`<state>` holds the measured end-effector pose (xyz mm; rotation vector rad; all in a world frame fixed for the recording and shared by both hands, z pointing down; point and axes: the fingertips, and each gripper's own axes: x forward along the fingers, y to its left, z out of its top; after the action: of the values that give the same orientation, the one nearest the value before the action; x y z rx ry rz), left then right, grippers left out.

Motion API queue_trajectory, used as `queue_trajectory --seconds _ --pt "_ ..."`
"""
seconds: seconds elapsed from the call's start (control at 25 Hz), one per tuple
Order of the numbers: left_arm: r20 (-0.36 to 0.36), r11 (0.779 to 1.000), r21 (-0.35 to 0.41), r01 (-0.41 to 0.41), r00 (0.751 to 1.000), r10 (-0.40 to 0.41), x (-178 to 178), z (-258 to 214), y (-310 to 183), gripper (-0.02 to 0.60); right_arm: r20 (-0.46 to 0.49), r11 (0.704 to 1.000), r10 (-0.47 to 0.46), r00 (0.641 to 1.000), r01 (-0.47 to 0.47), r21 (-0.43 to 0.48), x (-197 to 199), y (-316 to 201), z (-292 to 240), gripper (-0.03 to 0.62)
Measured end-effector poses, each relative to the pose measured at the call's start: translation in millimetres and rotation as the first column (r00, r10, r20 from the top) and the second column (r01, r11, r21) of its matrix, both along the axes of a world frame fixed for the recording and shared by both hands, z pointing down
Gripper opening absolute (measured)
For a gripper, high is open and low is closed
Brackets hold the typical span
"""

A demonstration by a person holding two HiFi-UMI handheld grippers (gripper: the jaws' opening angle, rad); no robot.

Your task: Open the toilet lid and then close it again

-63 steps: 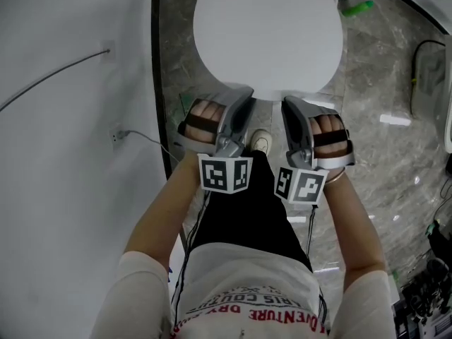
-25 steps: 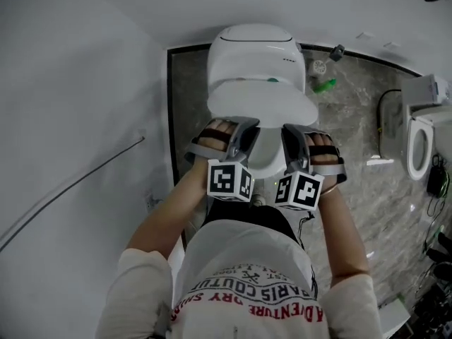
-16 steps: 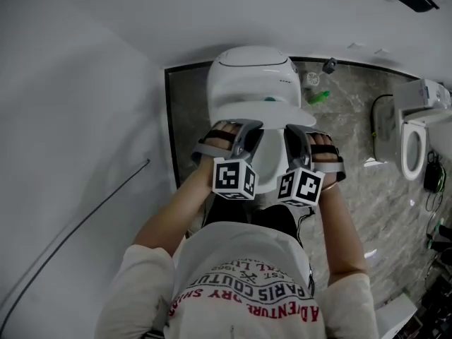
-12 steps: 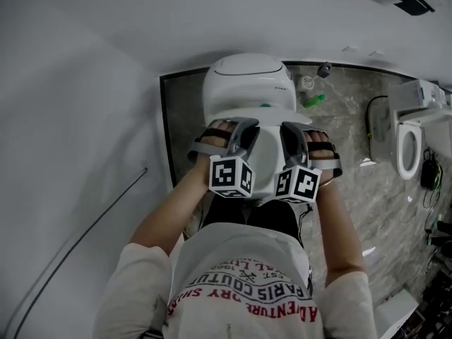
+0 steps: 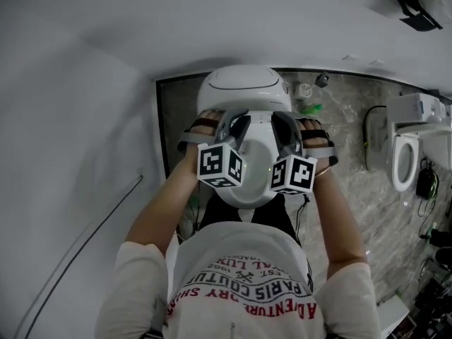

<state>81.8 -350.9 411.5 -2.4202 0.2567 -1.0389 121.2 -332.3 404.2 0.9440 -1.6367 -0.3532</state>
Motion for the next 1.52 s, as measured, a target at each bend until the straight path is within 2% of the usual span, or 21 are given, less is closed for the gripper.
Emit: queue_trajectory --seconds 0.24,0.84,1.08,1.36,1.52 --pt "0.005 0.999 -0.038 0.02 1.0 -0.02 11.0 4.2 -32.8 0.063 0.069 0.998 -0.048 0.996 0.05 -0.026 11.8 -32.3 3.3 0.034" --pt "0.03 0.993 -0.1 0.066 0.998 -0.064 31.3 16.2 -89.4 0.074 0.122 0.995 -0.088 0.989 0.092 -0.028 32.3 -88.4 13.6 0.034" --pt "0.004 0.992 -0.104 0.079 0.997 -0.079 32.8 19.7 -100.4 0.078 0.175 0.998 -0.056 0.983 0.062 -0.032 34.4 -99.3 16.3 0.034" --pt "0.017 0.989 -0.12 0.084 0.996 -0.083 32.6 21.8 -103.5 0.08 0.176 0.996 -0.071 0.982 0.078 -0.033 33.9 -102.5 18.1 0.034" --pt "0.009 0.986 -0.108 0.128 0.992 -0.128 29.5 18.5 -104.5 0.101 0.232 0.998 -0.044 0.972 0.054 -0.037 34.0 -100.1 15.9 0.034"
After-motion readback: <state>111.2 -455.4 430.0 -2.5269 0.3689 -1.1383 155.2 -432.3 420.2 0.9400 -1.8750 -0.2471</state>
